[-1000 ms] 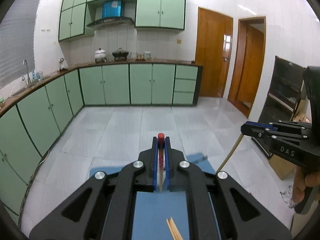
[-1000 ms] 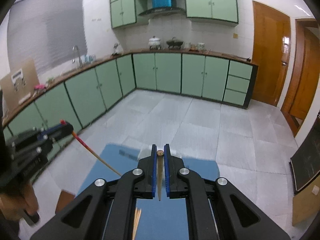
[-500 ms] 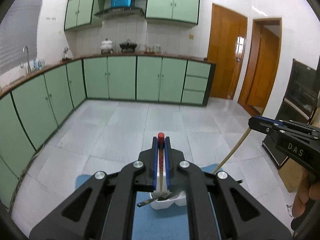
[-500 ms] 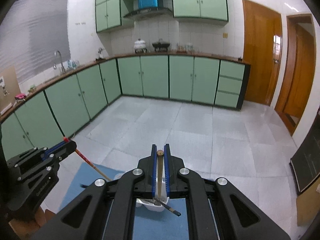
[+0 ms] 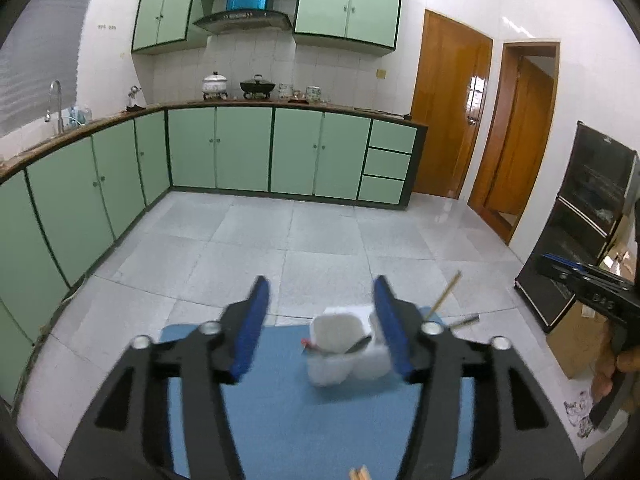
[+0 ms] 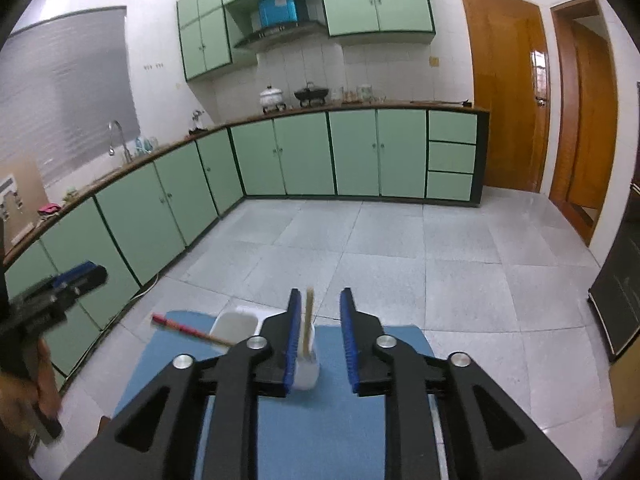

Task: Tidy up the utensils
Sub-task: 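Open both tools to drop the chopsticks into the white holder, then move both open tools back over the remaining chopsticks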

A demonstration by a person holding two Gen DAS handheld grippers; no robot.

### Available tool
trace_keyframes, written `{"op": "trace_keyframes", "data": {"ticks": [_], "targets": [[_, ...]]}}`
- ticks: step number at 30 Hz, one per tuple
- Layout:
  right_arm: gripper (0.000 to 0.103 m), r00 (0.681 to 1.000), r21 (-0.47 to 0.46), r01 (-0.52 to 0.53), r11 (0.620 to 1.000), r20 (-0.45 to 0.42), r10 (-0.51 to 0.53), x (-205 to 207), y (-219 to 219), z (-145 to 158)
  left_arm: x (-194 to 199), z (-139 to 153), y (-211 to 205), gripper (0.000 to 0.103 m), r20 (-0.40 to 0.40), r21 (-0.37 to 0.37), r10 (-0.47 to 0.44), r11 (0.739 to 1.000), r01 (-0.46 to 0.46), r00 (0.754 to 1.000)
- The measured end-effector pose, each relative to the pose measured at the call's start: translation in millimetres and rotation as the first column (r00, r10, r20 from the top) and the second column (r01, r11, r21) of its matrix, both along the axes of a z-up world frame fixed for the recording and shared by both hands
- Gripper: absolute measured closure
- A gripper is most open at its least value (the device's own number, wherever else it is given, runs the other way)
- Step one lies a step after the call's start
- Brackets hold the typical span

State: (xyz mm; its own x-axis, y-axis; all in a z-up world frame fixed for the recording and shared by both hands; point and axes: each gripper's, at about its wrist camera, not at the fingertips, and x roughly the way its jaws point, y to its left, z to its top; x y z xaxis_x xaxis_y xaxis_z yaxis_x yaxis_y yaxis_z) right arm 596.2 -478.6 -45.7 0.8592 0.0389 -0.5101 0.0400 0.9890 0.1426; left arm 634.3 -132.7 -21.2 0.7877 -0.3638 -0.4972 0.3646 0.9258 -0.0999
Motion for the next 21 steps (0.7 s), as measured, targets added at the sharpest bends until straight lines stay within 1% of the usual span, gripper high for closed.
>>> {"op": "trace_keyframes", "data": {"ticks": [1,2,3,4,5,6,8,9,11,12,13,15,16,19,21], "targets": [[0.076,1.0,-0.009,-0.002,1.0,0.022,0.002,-23.9,-2.2,-3.8,-16.0,0.0,10.6,0.039,0.018,0.015,0.013,1.0,-0.013,1.0],[0.074,0.999,-0.027,-0.004,1.0,0.037,0.005,-43.0,-2.8,-8.6,-30.7,-1.9,20.1,0.031,0.032,0.025,0.02,0.999,-0.021,0.999],[0.072,0.998,-0.053,-0.009,0.999,0.057,0.012,-72.4,-0.7,-20.0,-44.6,-4.5,29.3,0.023,0.041,0.027,0.022,0.999,-0.024,0.999],[0.069,0.998,-0.071,-0.008,0.997,0.065,0.013,-88.4,2.4,-28.8,-63.0,-10.7,41.1,0.021,0.05,0.029,0.033,0.999,-0.034,0.998],[0.068,0.997,-0.102,-0.01,0.995,0.069,0.017,-115.3,8.9,-47.5,-81.4,-18.8,52.6,0.017,0.051,0.028,0.05,0.998,-0.051,0.997],[0.068,0.997,-0.113,-0.014,0.994,0.068,0.021,-131.1,14.8,-60.3,-100.3,-29.2,63.7,0.013,0.045,0.014,0.058,0.998,-0.058,0.997],[0.068,0.998,-0.133,-0.05,0.99,0.034,0.055,-164.2,34.0,-96.1,-126.1,-48.0,77.6,0.013,0.016,-0.004,0.068,0.998,-0.068,0.998],[0.068,0.997,-0.145,-0.072,0.987,0.012,0.075,-184.8,48.4,-119.5,-145.0,-64.2,85.5,0.013,-0.006,-0.006,0.075,0.997,-0.075,0.997],[0.068,0.994,-0.147,-0.109,0.983,-0.037,0.105,-216.8,71.7,-160.6,-170.2,-86.2,97.4,0.012,-0.032,-0.005,0.09,0.996,-0.09,0.995],[0.068,0.991,-0.139,-0.124,0.983,-0.059,0.117,-228.2,80.5,-174.5,-189.3,-101.7,101.9,0.011,-0.042,0.004,0.101,0.995,-0.101,0.994],[0.068,0.988,-0.137,-0.143,0.98,-0.086,0.132,-243.2,92.0,-193.7,-201.5,-112.1,104.5,0.01,-0.049,0.015,0.103,0.995,-0.103,0.993],[0.067,0.981,-0.138,-0.167,0.976,-0.121,0.151,-264.4,108.7,-222.1,-230.8,-135.2,107.9,0.01,-0.056,0.043,0.122,0.992,-0.119,0.991],[0.067,0.978,-0.141,-0.175,0.974,-0.141,0.156,-273.8,118.0,-236.3,-240.7,-142.7,109.8,0.009,-0.067,0.044,0.125,0.992,-0.122,0.99],[0.066,0.964,-0.127,-0.209,0.97,-0.191,0.183,-286.1,140.0,-263.5,-271.4,-171.6,112.9,0.009,-0.122,0.031,0.123,0.992,-0.12,0.985],[0.066,0.96,-0.161,-0.233,0.959,-0.194,0.201,-289.3,157.1,-272.9,-284.3,-184.1,111.7,0.009,-0.136,0.05,0.116,0.993,-0.11,0.984]]}}
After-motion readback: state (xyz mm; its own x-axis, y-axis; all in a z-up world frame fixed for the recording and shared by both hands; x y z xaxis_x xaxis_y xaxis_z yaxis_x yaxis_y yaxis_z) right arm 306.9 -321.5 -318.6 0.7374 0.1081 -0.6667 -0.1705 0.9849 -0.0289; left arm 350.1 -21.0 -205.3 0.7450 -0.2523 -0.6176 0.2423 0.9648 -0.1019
